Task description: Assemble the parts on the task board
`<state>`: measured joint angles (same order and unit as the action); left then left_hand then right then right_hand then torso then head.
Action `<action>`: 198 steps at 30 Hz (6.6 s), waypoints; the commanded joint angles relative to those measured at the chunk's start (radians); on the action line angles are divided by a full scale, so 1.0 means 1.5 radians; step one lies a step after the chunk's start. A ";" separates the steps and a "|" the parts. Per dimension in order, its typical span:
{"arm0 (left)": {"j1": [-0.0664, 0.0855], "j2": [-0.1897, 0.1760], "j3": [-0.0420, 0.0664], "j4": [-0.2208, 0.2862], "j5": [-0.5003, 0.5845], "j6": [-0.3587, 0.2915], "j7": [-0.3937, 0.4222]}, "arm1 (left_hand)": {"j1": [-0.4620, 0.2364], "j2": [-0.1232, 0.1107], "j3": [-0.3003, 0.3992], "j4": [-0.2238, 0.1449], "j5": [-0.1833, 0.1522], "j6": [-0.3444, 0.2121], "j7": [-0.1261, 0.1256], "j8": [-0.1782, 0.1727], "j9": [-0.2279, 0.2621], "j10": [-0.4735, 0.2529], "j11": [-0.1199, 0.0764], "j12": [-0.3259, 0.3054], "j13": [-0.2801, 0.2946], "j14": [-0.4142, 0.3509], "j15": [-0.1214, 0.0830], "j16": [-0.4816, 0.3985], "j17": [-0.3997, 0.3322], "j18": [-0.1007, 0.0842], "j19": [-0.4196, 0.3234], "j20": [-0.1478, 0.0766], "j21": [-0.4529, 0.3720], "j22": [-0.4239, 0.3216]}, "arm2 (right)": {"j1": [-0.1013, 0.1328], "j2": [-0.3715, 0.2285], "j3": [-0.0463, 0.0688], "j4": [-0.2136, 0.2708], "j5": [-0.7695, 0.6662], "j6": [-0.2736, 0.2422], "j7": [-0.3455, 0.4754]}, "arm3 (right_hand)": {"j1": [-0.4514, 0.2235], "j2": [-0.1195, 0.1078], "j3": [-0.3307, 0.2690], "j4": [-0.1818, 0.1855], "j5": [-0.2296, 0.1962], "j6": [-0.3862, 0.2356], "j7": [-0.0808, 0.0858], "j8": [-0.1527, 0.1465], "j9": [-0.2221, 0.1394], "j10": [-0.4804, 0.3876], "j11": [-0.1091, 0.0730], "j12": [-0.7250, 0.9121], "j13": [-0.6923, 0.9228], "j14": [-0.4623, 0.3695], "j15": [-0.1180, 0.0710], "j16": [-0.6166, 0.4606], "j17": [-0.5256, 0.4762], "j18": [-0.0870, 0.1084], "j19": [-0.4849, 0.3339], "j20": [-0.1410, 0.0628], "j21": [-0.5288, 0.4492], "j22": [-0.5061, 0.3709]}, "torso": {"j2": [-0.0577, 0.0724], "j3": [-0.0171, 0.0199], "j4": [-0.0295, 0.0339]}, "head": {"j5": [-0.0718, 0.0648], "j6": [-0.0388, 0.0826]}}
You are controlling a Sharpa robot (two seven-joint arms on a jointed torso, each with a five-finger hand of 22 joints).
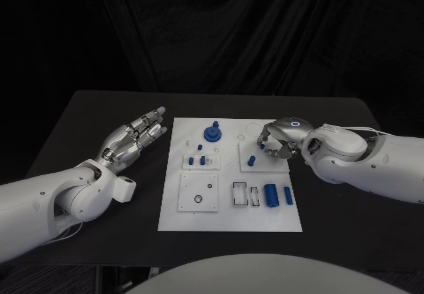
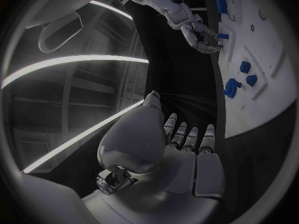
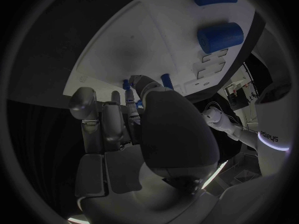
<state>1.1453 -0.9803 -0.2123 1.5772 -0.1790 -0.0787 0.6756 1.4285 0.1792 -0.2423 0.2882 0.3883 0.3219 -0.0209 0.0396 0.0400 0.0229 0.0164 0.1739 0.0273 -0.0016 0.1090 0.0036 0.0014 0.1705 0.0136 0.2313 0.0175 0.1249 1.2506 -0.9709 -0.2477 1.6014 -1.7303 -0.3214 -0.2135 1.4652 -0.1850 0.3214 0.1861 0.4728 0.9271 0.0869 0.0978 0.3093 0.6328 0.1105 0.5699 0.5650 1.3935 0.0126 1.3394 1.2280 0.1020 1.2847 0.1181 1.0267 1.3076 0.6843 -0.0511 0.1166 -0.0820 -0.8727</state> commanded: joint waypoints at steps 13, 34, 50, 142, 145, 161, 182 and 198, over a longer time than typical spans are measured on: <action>-0.002 0.007 0.001 -0.007 0.007 0.019 0.085 | 0.032 0.003 0.001 -0.011 0.025 -0.012 -0.006 -0.003 -0.002 -0.003 0.022 0.006 -0.001 0.001 0.012 -0.002 -0.001 0.006 0.001 0.018 -0.001 -0.002 | -0.006 0.012 0.000 -0.025 -0.021 -0.022 0.012 | 0.009 0.016 0.012 -0.010 0.024 0.016 0.000 0.015 0.014 0.037 -0.004 -0.006 -0.038 0.008 -0.005 0.012 0.007 0.002 0.019 -0.003 0.030 0.083 | -0.001 -0.0021 -0.0019 | 0.003 0.000; -0.005 0.014 0.001 -0.016 0.007 0.024 0.071 | 0.055 0.013 0.008 -0.027 0.047 -0.005 0.004 -0.002 0.000 -0.003 0.034 0.014 0.000 0.002 0.026 -0.002 -0.001 0.007 0.006 0.033 0.002 0.010 | -0.011 0.028 0.000 -0.051 -0.003 -0.042 0.044 | 0.022 0.041 0.005 -0.028 -0.021 0.059 0.018 0.075 0.096 0.191 -0.034 -0.033 -0.125 0.035 -0.020 0.021 0.010 -0.010 0.062 -0.021 0.089 0.098 | 0.000 -0.0024 -0.0007 | 0.005 0.000; -0.008 0.021 0.001 -0.020 0.007 0.028 0.065 | 0.063 0.015 0.010 -0.038 0.056 -0.005 0.009 -0.001 0.000 -0.003 0.039 0.018 0.000 0.009 0.035 0.001 0.002 0.007 0.014 0.039 0.006 0.025 | -0.014 0.033 0.000 -0.057 0.008 -0.012 0.052 | 0.010 0.019 0.003 -0.016 -0.036 0.000 0.017 0.040 0.093 0.188 -0.021 -0.080 -0.161 0.025 -0.010 0.007 -0.011 -0.006 0.052 -0.010 0.066 0.093 | 0.000 -0.0030 0.0000 | 0.004 0.000; -0.018 0.032 0.001 -0.031 0.007 0.045 0.029 | 0.073 0.026 0.026 -0.075 0.116 0.068 0.086 0.014 0.010 0.004 0.047 0.037 0.003 0.019 0.052 0.007 0.005 -0.001 0.033 0.042 0.011 0.037 | 0.052 -0.022 0.001 0.063 0.023 -0.080 0.041 | 0.042 0.038 0.045 -0.043 -0.125 0.074 0.023 0.071 0.124 0.242 -0.036 -0.046 -0.157 0.038 -0.018 0.012 -0.008 -0.011 0.070 -0.017 0.089 0.100 | 0.000 -0.0031 -0.0017 | 0.021 0.000; -0.018 0.032 0.001 -0.031 0.007 0.045 0.029 | 0.073 0.026 0.026 -0.075 0.116 0.068 0.086 0.014 0.010 0.004 0.047 0.037 0.003 0.019 0.052 0.007 0.005 -0.001 0.033 0.042 0.011 0.037 | 0.054 -0.022 0.001 0.098 0.023 -0.070 0.041 | 0.044 0.036 0.046 -0.045 -0.128 0.074 0.022 0.070 0.124 0.245 -0.037 -0.046 -0.158 0.037 -0.019 0.011 -0.010 -0.010 0.070 -0.018 0.087 0.099 | 0.000 -0.0036 -0.0017 | 0.025 0.000; -0.019 0.035 0.001 -0.031 0.007 0.035 0.032 | 0.075 0.028 0.033 -0.084 0.118 0.067 0.090 0.017 0.009 0.005 0.056 0.038 0.003 0.008 0.020 0.002 0.002 -0.005 0.023 0.040 0.005 0.012 | 0.007 0.073 0.001 0.167 -0.014 -0.035 0.060 | 0.039 0.034 0.044 -0.038 -0.153 0.070 0.021 0.063 0.122 0.253 -0.039 -0.050 -0.162 0.040 -0.022 0.009 -0.011 -0.011 0.073 -0.020 0.090 0.100 | 0.001 -0.0028 -0.0014 | 0.055 0.000; -0.029 0.041 0.001 -0.037 0.007 0.044 0.031 | 0.074 0.030 0.035 -0.084 0.118 0.060 0.086 0.016 0.008 0.003 0.056 0.037 0.002 0.009 0.025 0.002 0.002 -0.005 0.022 0.040 0.004 0.010 | -0.043 0.134 0.001 0.108 -0.039 -0.021 0.061 | 0.039 0.032 0.043 -0.037 -0.157 0.069 0.021 0.060 0.121 0.254 -0.039 -0.052 -0.164 0.042 -0.022 0.010 -0.009 -0.012 0.076 -0.021 0.093 0.101 | 0.000 -0.0036 -0.0015 | 0.057 0.000; -0.035 0.044 0.001 -0.040 0.007 0.048 0.030 | 0.073 0.031 0.036 -0.085 0.117 0.059 0.085 0.016 0.008 0.003 0.053 0.037 0.002 0.012 0.036 0.004 0.004 -0.003 0.024 0.040 0.005 0.014 | -0.050 0.140 0.001 0.100 -0.039 -0.022 0.060 | 0.036 0.031 0.042 -0.035 -0.162 0.069 0.020 0.058 0.120 0.256 -0.039 -0.054 -0.165 0.043 -0.022 0.010 -0.009 -0.012 0.077 -0.021 0.093 0.101 | 0.000 -0.0037 -0.0015 | 0.059 0.000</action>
<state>1.0942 -0.9164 -0.2120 1.5155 -0.1732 -0.0192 0.6785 1.5393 0.2189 -0.1897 0.1639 0.5601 0.4197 0.1056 0.0598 0.0533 0.0305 0.0950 0.2275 0.0297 0.0165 0.1592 0.0074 0.0059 0.1702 0.0524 0.2914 0.0293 0.1439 1.1792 -0.7613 -0.2469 1.7530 -1.7795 -0.3575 -0.1215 1.5234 -0.1371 0.3820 0.1283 0.2345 1.0323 0.1208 0.1889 0.4898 0.9977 0.0672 0.4867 0.3158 1.4546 -0.0197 1.3555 1.2138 0.1018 1.3956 0.0858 1.1607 1.3077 0.6844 -0.0563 0.1135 0.0068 -0.8728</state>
